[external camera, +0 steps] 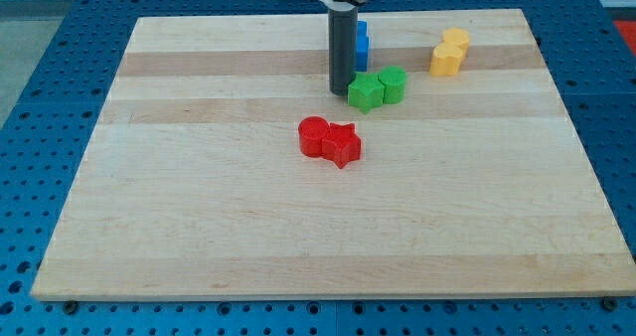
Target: Make a vertical line with green blocks and yellow blocks
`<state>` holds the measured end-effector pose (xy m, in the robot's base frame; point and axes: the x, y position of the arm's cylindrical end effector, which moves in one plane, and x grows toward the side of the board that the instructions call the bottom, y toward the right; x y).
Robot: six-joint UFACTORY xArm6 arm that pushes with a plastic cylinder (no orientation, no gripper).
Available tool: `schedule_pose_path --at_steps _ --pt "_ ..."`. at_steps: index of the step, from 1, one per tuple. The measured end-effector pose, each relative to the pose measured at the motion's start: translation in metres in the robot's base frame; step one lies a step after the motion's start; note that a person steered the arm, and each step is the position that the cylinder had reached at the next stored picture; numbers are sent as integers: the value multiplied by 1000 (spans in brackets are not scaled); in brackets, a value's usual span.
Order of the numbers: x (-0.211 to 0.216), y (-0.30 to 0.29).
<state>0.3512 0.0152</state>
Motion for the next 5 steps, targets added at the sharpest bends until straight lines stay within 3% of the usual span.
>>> schedule_pose_path --at_steps 3,5 --pt "0 11" --pt "27 24"
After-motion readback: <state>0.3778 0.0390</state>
